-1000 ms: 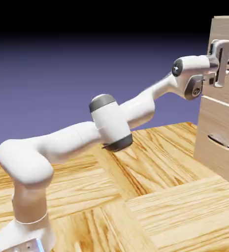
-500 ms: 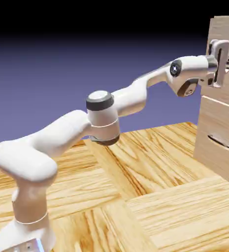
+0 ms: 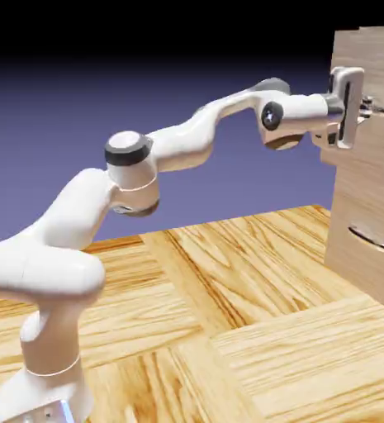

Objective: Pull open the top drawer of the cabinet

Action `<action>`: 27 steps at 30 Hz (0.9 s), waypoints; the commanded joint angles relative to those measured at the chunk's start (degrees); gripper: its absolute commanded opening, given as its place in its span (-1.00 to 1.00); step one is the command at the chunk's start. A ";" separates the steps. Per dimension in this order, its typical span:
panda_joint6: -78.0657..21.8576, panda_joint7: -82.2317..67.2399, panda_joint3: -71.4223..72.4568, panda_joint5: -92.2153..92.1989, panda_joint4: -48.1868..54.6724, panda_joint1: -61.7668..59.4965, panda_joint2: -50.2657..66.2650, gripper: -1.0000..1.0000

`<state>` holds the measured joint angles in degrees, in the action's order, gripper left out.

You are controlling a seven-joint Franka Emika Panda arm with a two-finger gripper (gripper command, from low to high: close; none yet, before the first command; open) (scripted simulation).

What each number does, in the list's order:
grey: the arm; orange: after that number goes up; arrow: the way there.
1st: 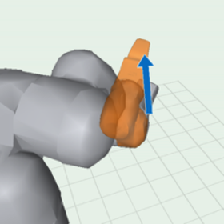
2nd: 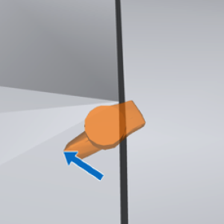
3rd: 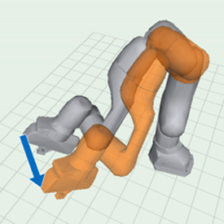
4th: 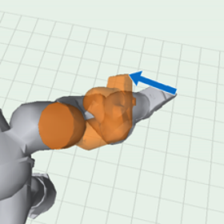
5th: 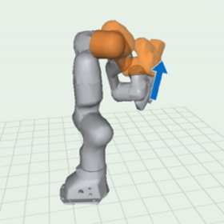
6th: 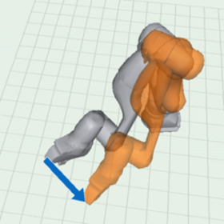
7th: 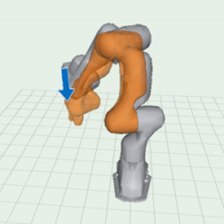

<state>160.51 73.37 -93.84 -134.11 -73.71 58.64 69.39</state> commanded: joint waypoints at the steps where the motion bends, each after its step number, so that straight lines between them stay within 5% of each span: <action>1: -0.54 -1.21 -0.53 -0.80 -2.07 1.56 -0.23 -1.00; 14: -14.99 18.31 -21.31 -9.19 -10.45 -1.13 21.89 -1.00; 27: -24.99 14.86 -24.06 -9.29 -36.83 15.23 28.03 -1.00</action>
<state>135.57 88.14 -117.92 -143.57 -110.56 73.85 97.41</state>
